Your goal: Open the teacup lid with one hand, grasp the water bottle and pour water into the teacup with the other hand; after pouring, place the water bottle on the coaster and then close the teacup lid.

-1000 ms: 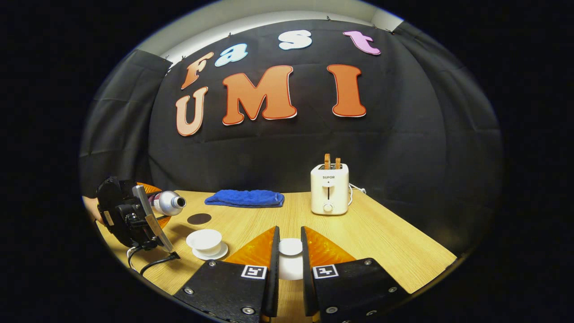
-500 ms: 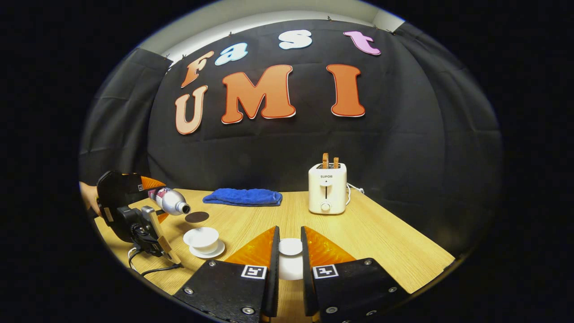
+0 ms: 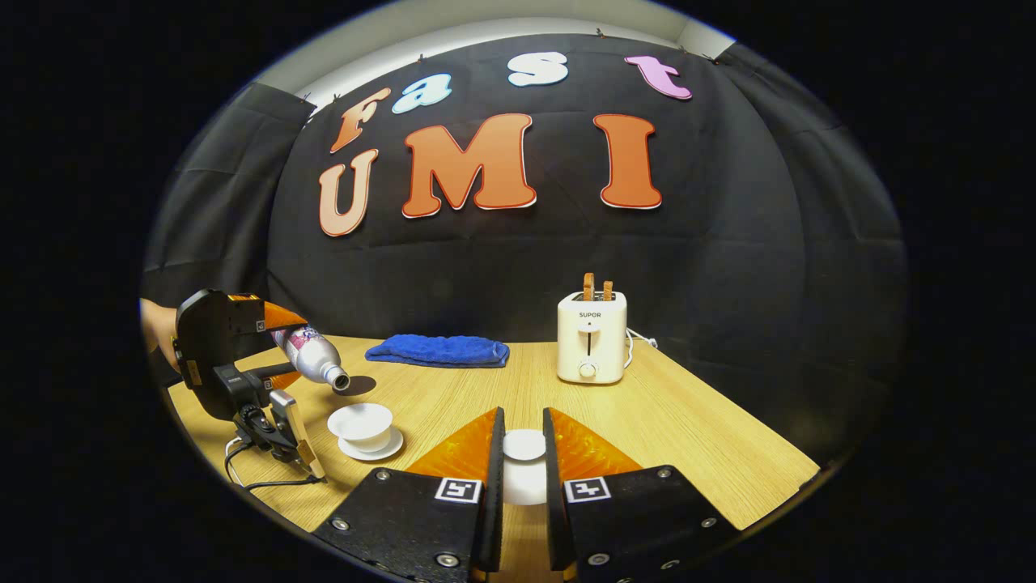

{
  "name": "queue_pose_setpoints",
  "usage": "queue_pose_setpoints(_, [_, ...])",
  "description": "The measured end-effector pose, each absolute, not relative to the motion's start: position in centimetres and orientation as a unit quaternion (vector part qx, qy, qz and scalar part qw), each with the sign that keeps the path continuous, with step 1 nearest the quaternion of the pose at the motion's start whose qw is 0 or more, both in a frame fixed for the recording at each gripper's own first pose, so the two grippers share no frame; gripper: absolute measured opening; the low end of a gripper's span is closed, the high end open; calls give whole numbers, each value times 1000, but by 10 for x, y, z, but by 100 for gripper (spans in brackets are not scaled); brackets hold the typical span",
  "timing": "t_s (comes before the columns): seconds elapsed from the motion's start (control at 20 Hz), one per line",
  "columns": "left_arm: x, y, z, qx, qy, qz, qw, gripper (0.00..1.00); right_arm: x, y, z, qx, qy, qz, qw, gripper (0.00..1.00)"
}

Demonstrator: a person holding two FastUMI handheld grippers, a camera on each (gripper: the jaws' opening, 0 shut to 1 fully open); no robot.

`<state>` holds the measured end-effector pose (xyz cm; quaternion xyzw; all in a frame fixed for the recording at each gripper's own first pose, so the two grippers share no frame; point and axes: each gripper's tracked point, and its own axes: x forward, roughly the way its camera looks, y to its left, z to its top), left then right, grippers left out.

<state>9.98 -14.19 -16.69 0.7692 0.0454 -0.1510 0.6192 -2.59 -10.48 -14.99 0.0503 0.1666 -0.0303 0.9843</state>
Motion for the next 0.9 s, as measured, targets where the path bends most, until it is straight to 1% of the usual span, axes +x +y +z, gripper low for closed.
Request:
queue_pose_setpoints(0.05, [101,-141,-166,774,43,-151,613,87,-27,-105,-150,51,166,-32,984,23])
queue_pose_setpoints(0.1, [102,-140,-165,781,40,-149,605,84,-27,-106,-150,52,167,-30,984,23])
queue_pose_setpoints(0.2, [105,-141,-163,793,34,-148,590,87,-25,-107,-151,52,167,-33,984,23])
queue_pose_setpoints(0.25, [105,-143,-160,799,28,-147,582,84,-26,-107,-153,53,168,-32,984,23])
queue_pose_setpoints(0.3, [106,-144,-157,804,23,-145,576,87,-26,-108,-152,55,168,-34,984,23])
queue_pose_setpoints(0.35, [106,-144,-154,810,17,-141,570,87,-26,-108,-153,56,169,-33,984,23])
queue_pose_setpoints(0.4, [107,-144,-152,814,12,-138,564,82,-27,-109,-153,56,169,-34,984,23])
queue_pose_setpoints(0.45, [108,-144,-149,817,8,-136,560,84,-26,-108,-153,55,168,-33,984,23])
queue_pose_setpoints(0.55, [108,-145,-147,823,0,-131,553,87,-26,-109,-153,54,167,-33,984,23])
queue_pose_setpoints(0.6, [107,-145,-146,825,-1,-127,550,82,-26,-108,-152,54,167,-33,984,23])
queue_pose_setpoints(0.65, [107,-146,-144,827,-3,-124,548,87,-26,-108,-152,55,166,-34,984,23])
queue_pose_setpoints(0.75, [104,-147,-142,830,-9,-117,545,82,-26,-109,-152,56,166,-34,984,23])
queue_pose_setpoints(0.8, [103,-148,-140,832,-14,-114,542,87,-26,-109,-152,56,166,-33,984,23])
queue_pose_setpoints(0.85, [102,-149,-139,835,-18,-109,540,84,-26,-110,-150,58,164,-36,984,23])
queue_pose_setpoints(0.9, [101,-149,-139,836,-20,-107,537,84,-26,-110,-149,59,163,-34,984,23])
